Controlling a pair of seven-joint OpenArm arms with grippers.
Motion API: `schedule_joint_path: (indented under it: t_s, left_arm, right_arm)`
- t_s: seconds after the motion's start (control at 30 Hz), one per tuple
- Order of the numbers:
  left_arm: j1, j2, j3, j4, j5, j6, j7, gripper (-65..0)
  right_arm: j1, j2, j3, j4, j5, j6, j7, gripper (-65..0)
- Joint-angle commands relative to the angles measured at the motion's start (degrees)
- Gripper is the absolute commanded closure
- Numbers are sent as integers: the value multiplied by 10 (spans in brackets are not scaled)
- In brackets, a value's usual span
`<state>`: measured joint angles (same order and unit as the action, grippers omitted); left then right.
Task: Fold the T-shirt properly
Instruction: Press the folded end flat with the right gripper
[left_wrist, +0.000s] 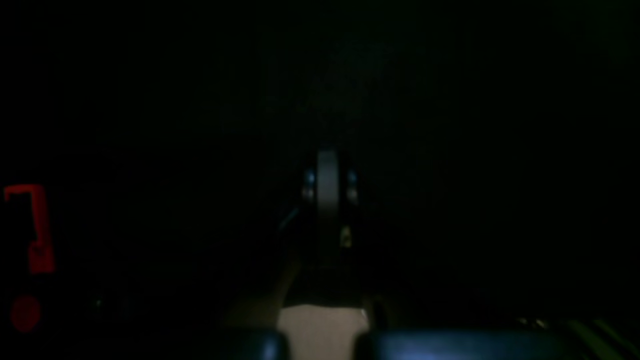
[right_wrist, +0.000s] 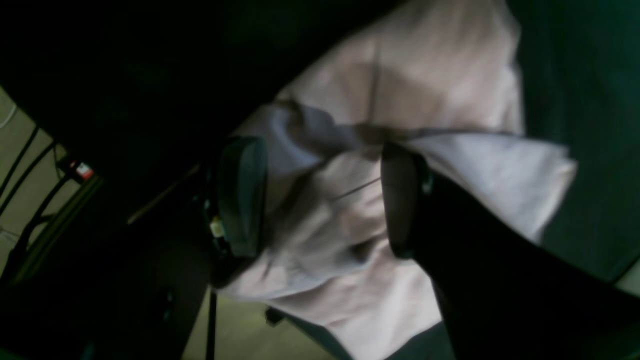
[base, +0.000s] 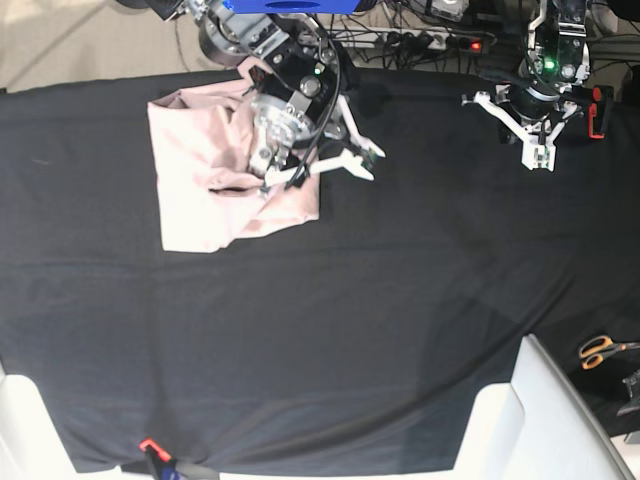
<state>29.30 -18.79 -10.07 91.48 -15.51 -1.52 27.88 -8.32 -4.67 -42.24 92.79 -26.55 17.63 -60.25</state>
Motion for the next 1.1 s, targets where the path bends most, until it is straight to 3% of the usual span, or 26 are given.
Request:
schedule_joint_path:
  t_s: [0.0, 0.2, 0.33, 0.43, 0.5, 0.57, 0.83, 0.93, 1.07]
  left_arm:
    - [0, -15, -5, 8, 1, 5, -8, 0]
    - [0, -30, -6, 1, 0, 5, -9, 0]
    - [0, -26, -19, -12, 0, 5, -11, 0]
    - [1, -25, -22, -12, 0, 5, -12, 0]
    - [5, -28, -22, -12, 0, 5, -12, 0]
    - [5, -28, -22, -12, 0, 5, -12, 0]
    - [0, -27, -22, -10, 0, 5, -12, 0]
    - [0, -27, -22, -10, 0, 5, -12, 0]
    - [3, -29, -22, -12, 0, 5, -12, 0]
  right_arm:
    - [7, -3, -1, 38, -16, 6, 1, -344]
    - [0, 44, 20, 215, -21, 69, 5, -342]
    - [-25, 39, 162, 230, 37, 131, 52, -341]
    - [-52, 17, 293, 229, 65, 105, 82, -303]
    - [-57, 11, 345, 222, 59, 92, 82, -182]
    - [-68, 13, 375, 210, 61, 94, 82, -8]
    - [-112, 7, 390, 163, 87, 94, 85, -3]
    - [-104, 11, 389, 124, 136, 91, 85, -3]
    - [-75, 9, 389, 88, 142, 91, 85, -3]
